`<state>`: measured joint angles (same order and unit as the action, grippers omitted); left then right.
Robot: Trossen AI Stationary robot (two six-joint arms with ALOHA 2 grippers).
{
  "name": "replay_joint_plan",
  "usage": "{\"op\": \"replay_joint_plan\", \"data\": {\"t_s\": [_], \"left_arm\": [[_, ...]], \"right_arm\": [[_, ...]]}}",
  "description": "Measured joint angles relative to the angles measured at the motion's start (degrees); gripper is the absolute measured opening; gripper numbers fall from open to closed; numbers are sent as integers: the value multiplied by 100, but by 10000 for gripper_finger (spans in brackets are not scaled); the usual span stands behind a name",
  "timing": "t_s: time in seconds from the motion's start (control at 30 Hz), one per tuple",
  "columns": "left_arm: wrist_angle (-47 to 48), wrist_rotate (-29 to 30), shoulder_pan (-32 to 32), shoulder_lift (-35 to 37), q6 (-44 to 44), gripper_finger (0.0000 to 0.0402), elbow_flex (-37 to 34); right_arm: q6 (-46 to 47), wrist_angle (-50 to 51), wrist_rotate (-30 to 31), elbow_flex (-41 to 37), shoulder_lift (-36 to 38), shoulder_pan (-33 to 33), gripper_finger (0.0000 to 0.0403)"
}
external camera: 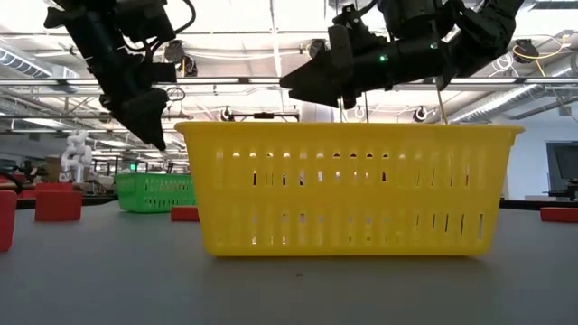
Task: Sort & place blocks by color
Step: Put the orange block into the green bin
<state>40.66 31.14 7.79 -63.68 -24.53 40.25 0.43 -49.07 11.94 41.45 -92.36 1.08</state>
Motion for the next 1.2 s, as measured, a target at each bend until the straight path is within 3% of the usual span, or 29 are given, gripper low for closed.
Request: {"op": "replay_joint_plan", "data": {"t_s": [0.13,0.27,0.5,0.83,1.03,1.2], "left_arm": [[-42,-1,0,0,3,350,0],[-158,-1,0,0,20,355,0],[-522,1,-135,0,43,316,0],[-1172,1,-627,0,412,253,0],[-2092,19,-787,0,963,236,0],[-2531,21,-921,0,1310,234,0]], "right_arm": [[191,-47,0,0,0,0,254],[772,-40,-2,0,0,-2,254],[1322,232,24,0,-4,-4,254],[1125,277,184,2,-106,282,254],[1373,163,185,2,-103,461,254],[885,-189,155,220,-103,482,254]]}}
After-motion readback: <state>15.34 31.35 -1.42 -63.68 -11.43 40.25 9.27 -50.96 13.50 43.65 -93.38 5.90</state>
